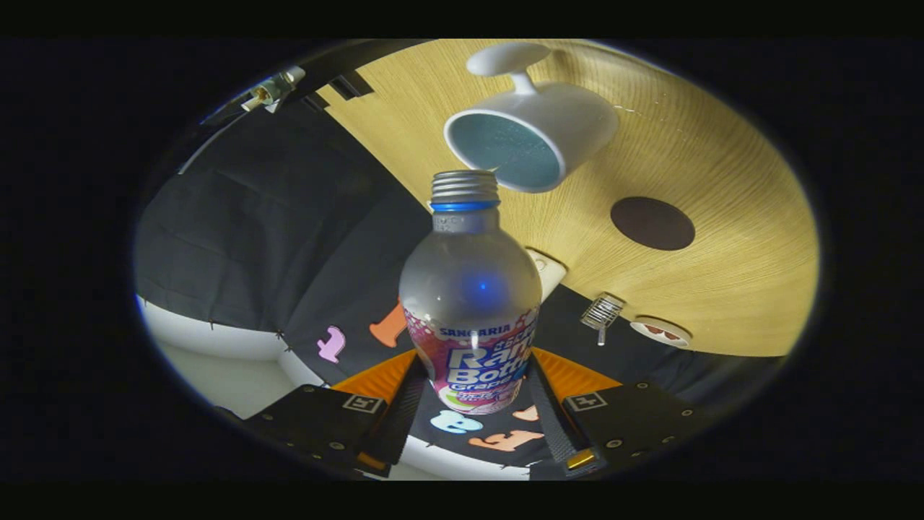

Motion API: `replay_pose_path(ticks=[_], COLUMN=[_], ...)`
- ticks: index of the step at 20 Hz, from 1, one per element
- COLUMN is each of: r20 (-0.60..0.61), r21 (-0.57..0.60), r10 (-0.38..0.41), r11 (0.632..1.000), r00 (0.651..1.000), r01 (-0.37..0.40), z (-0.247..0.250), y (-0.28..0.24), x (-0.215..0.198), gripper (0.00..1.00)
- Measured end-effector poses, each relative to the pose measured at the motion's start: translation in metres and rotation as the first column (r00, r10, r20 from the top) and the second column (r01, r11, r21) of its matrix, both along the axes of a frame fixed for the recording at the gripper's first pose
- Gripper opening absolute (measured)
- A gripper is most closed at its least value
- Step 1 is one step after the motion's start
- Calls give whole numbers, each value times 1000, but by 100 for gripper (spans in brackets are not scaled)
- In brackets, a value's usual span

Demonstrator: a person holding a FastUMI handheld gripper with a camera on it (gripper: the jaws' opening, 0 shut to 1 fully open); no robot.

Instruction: Take the bottle from table, then pour the juice into the cup, finally place the bottle on the coaster

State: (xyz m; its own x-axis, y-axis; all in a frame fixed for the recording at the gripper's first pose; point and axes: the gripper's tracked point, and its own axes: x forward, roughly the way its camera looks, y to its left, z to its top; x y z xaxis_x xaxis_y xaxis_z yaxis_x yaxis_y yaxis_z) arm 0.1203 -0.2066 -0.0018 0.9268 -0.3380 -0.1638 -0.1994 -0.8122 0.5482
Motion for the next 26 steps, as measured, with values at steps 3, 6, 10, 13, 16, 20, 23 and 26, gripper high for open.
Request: replay_pose_path(ticks=[3,6,10,13,16,20,23,26], r20=[4,2,-13,-22,-44,-123,-249,-363], r21=[9,8,-11,-38,-116,-255,-381,-491], r10=[-7,-6,8,22,49,107,164,187], r11=[1000,1000,1000,999,992,957,890,795], r00=[1000,1000,1000,1000,998,987,954,913], r01=[7,6,-8,-23,-54,-136,-252,-357], z=[0,0,-2,-4,-4,-6,-19,-27], y=[-2,-1,2,6,14,29,46,56], x=[-1,-1,3,4,10,15,16,16], gripper=[76,77,76,76,76,76,76,76])
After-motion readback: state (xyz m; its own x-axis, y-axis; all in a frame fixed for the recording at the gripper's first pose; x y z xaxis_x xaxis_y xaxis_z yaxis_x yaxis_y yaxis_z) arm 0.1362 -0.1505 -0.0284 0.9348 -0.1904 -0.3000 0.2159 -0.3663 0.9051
